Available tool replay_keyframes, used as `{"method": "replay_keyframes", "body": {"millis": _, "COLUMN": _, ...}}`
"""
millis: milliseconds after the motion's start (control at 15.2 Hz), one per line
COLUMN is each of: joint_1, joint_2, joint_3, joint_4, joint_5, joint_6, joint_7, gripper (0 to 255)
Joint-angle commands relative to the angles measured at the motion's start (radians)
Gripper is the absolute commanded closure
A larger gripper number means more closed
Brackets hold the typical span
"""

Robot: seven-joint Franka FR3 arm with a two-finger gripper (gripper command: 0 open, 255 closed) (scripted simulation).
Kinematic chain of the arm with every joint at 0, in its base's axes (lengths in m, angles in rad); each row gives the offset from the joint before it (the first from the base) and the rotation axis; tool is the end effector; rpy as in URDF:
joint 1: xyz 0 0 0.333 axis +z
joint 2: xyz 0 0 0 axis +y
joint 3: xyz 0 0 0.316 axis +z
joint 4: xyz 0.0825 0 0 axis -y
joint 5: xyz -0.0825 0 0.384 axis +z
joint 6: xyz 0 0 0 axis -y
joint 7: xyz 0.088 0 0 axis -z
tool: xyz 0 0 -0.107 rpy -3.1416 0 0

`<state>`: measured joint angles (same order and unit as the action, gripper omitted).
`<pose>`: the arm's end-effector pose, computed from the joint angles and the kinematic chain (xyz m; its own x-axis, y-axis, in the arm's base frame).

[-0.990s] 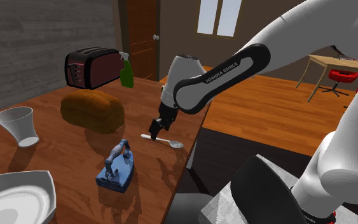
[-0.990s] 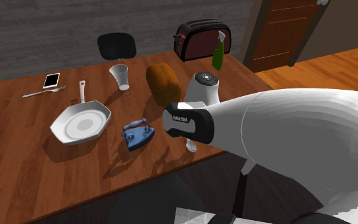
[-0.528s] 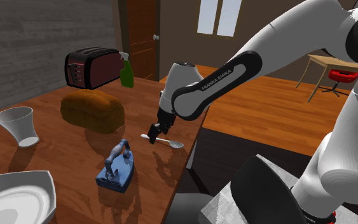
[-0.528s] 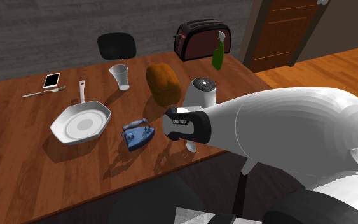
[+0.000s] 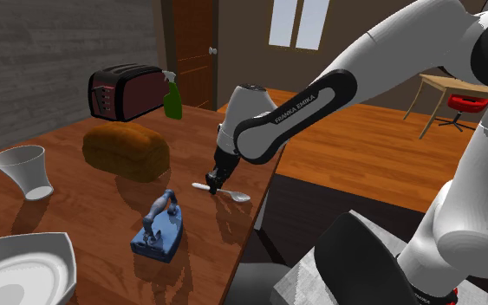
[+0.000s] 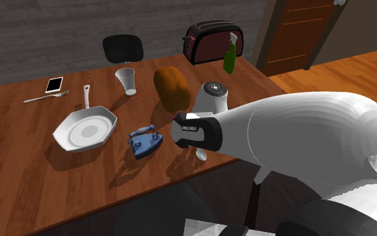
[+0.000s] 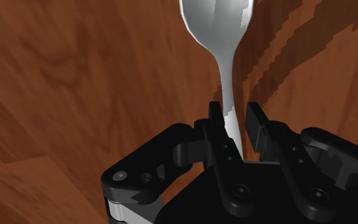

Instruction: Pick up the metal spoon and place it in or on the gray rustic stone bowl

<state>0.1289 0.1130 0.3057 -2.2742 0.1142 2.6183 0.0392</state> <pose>0.5011 0.2286 0.3330 0.9361 0.2725 0.2222 0.3038 -0.9450 -0.1209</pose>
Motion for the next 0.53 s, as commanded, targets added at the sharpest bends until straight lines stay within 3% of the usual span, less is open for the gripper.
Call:
{"method": "replay_keyframes", "body": {"millis": 0, "joint_1": 0.000, "joint_2": 0.000, "joint_3": 0.000, "joint_4": 0.000, "joint_5": 0.000, "joint_6": 0.000, "joint_7": 0.000, "gripper": 255}}
{"method": "replay_keyframes", "body": {"millis": 462, "joint_1": -0.002, "joint_2": -0.019, "joint_3": 0.001, "joint_4": 0.008, "joint_5": 0.006, "joint_6": -0.026, "joint_7": -0.002, "gripper": 255}}
